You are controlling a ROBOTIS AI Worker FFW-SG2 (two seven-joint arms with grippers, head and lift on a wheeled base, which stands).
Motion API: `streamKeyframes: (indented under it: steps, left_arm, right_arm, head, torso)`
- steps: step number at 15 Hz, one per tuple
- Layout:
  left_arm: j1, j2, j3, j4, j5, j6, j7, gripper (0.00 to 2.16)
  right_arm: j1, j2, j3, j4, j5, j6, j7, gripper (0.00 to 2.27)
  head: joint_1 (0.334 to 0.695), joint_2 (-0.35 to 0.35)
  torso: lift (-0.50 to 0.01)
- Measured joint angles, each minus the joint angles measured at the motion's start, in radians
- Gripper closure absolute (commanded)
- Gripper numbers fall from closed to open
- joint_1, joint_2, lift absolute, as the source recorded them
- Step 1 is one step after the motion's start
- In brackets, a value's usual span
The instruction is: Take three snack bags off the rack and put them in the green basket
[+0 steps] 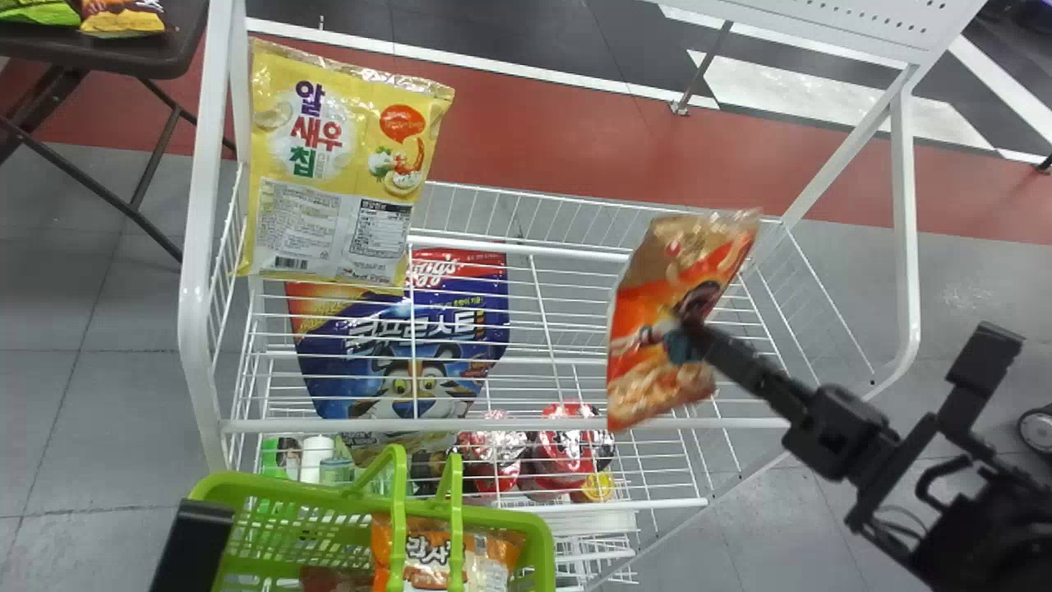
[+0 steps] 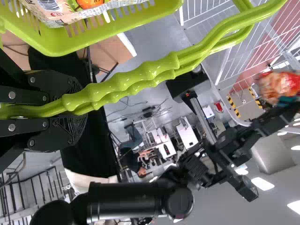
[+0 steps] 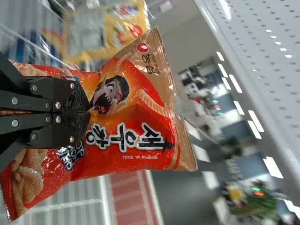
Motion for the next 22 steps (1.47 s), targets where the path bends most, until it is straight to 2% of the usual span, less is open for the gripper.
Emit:
streamKeyframes:
  steps: [4,6,10,15,17,19,22]
  left_arm:
    - [0.006,-0.004,0.015,-0.01,0.002,-0.011,0.0,1.59]
    - [0.006,-0.005,0.022,-0.024,0.005,-0.01,0.002,1.59]
    - [0.011,-0.005,0.031,-0.055,0.009,-0.01,0.01,1.59]
    - [0.02,-0.005,0.032,-0.075,0.015,-0.01,0.01,1.59]
    - [0.024,-0.005,0.027,-0.086,0.015,-0.01,0.012,1.59]
    - [0.026,-0.006,0.019,-0.091,0.015,-0.01,0.013,1.59]
    - [0.028,-0.007,0.013,-0.091,0.015,-0.01,0.014,1.59]
  right_arm:
    - [0.045,-0.002,-0.021,-0.103,0.001,0.393,0.054,2.24]
    - [0.06,-0.014,-0.011,-0.142,0.004,0.493,0.062,2.24]
    - [0.113,-0.064,0.101,-0.206,0.035,0.512,0.06,2.24]
    - [0.157,-0.11,0.367,-0.209,0.202,0.512,0.007,2.24]
    - [0.162,-0.122,0.454,-0.213,0.226,0.512,0.007,2.24]
    - [0.163,-0.126,0.497,-0.235,0.222,0.512,0.009,2.24]
    - [0.168,-0.125,0.495,-0.269,0.177,0.512,0.023,2.24]
  head:
    - [0.695,-0.35]
    - [0.695,-0.35]
    - [0.695,-0.35]
    - [0.695,-0.35]
    - [0.695,-0.35]
    - [0.695,-0.35]
    - [0.695,-0.35]
  torso:
    - [-0.023]
    - [-0.023]
    - [-0.023]
    - [-0.023]
    - [-0.023]
    - [-0.023]
    - [-0.023]
